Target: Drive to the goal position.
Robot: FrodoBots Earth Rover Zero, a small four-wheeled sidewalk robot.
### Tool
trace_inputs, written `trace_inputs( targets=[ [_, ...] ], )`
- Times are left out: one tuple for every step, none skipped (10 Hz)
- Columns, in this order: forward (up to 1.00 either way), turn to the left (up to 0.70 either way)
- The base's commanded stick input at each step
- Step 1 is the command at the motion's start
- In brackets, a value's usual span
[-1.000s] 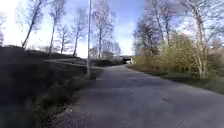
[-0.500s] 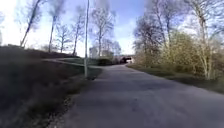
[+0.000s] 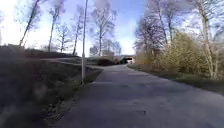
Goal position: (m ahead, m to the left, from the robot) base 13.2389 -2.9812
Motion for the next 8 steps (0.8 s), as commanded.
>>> trace_inputs(
  targets=[
    [1.00,0.00],
    [1.00,0.00],
    [1.00,0.00],
    [1.00,0.00],
    [1.00,0.00],
    [1.00,0.00],
    [1.00,0.00],
    [1.00,0.00]
  ],
)
